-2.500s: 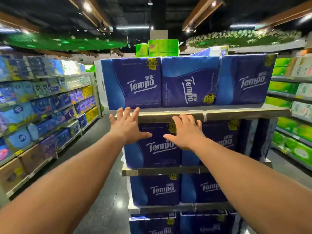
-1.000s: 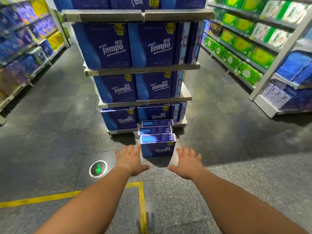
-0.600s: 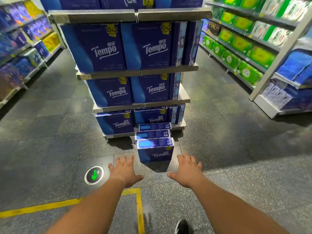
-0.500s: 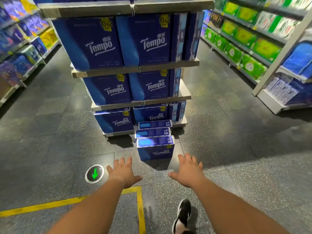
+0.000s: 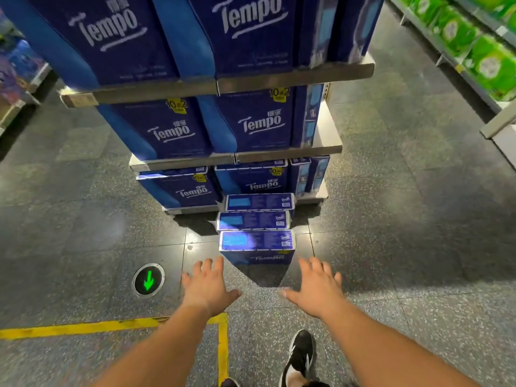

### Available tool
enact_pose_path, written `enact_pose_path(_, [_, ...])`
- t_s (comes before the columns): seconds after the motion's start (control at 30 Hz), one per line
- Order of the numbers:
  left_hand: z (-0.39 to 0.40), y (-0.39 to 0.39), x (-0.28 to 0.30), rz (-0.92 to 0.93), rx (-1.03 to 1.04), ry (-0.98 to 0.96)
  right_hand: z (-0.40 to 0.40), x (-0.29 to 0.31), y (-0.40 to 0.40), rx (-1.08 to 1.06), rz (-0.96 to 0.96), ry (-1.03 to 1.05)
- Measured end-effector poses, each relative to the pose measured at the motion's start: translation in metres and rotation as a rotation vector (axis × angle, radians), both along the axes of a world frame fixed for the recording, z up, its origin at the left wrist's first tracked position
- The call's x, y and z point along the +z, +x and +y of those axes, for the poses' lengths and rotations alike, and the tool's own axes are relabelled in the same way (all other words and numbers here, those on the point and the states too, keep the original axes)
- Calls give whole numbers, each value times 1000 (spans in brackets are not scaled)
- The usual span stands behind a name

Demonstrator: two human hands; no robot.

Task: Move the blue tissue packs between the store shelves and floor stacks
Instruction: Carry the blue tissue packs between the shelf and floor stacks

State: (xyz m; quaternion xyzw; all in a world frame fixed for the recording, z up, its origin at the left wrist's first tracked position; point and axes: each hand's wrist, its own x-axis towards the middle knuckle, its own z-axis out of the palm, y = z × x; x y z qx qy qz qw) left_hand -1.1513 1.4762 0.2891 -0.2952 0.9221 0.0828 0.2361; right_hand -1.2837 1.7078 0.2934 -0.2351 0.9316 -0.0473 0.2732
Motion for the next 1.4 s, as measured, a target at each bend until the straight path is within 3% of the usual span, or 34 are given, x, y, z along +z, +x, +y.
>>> enact_pose_path(0.2, [-38,-54,-97,30,12,15,-39,-98,-46,38,59,-24])
enact_pose_path(0.37, [-80,-93,-235,51,-49,-12,-78,-232,-74,58,14,14])
enact_pose_path(0.53, [-119,-124,-376,87,-149,-45,-114,-368,-97,98,90,6])
enact_pose_path(0.73, [-143,-145,-486,187,-175,-150,-136,-476,-131,85,236,9])
enact_pose_path(0.97, [-136,-124,-475,173,-236,-158,-127,-460,-135,233,466,-88])
enact_pose_path(1.13, [-143,-135,-487,313,-360,-202,-129,-473,-156,319,310,68])
enact_pose_path(1.4, [-146,-137,-452,240,-343,-93,-128,-436,-155,284,259,-51])
